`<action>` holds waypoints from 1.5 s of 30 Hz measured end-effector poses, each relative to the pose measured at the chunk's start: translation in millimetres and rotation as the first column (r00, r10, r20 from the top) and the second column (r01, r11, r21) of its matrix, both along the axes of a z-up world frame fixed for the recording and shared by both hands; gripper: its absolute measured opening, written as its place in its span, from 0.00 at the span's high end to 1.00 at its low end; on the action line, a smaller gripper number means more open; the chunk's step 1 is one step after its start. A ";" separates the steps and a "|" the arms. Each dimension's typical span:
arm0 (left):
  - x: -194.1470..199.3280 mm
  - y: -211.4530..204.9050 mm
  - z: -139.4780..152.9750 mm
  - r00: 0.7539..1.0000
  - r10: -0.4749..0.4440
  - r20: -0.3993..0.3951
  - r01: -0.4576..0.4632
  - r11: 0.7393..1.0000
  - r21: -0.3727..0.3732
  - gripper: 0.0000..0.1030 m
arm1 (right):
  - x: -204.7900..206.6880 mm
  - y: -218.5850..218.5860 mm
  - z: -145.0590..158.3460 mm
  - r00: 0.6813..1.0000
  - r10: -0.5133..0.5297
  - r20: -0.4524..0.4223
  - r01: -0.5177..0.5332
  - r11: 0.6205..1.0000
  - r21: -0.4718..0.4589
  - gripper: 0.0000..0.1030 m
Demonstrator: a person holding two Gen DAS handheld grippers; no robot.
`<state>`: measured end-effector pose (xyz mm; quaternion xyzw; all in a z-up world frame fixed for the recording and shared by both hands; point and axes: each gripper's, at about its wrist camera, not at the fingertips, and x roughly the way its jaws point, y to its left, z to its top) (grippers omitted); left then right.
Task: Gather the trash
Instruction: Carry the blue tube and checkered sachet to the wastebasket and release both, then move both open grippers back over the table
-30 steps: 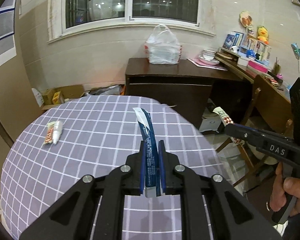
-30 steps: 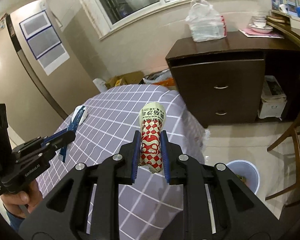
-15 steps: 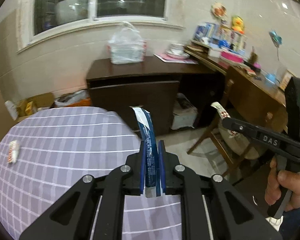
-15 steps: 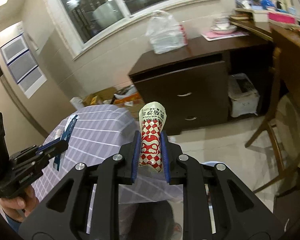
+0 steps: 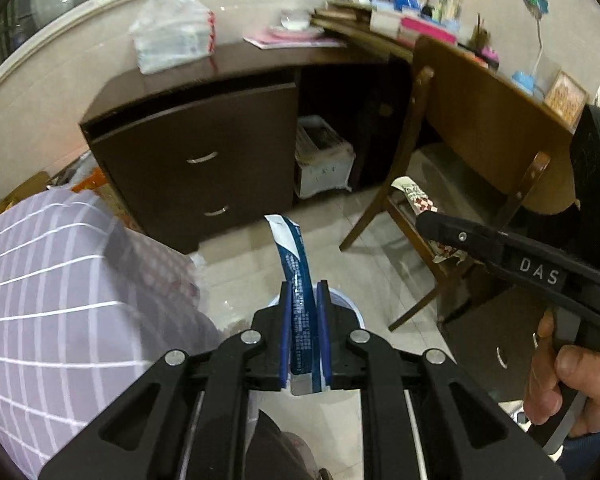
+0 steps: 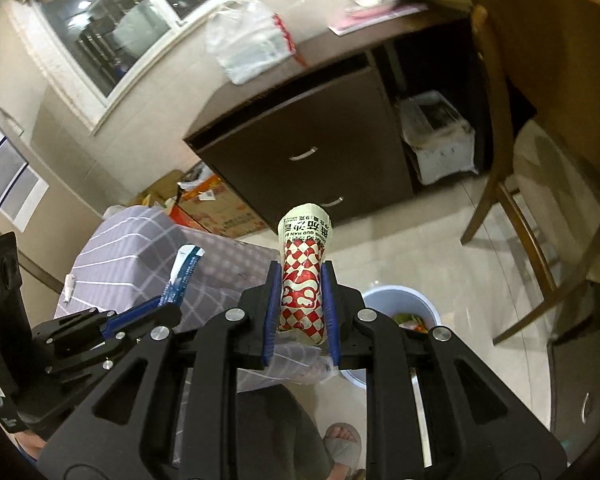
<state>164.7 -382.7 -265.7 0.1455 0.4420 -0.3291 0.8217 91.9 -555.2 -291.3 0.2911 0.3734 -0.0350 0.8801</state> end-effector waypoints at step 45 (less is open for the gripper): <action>23.0 208.0 125.0 0.910 0.333 0.246 -0.288 0.936 -0.204 0.10 | 68.0 152.8 107.0 0.994 0.101 0.041 -0.095 0.988 -0.121 0.06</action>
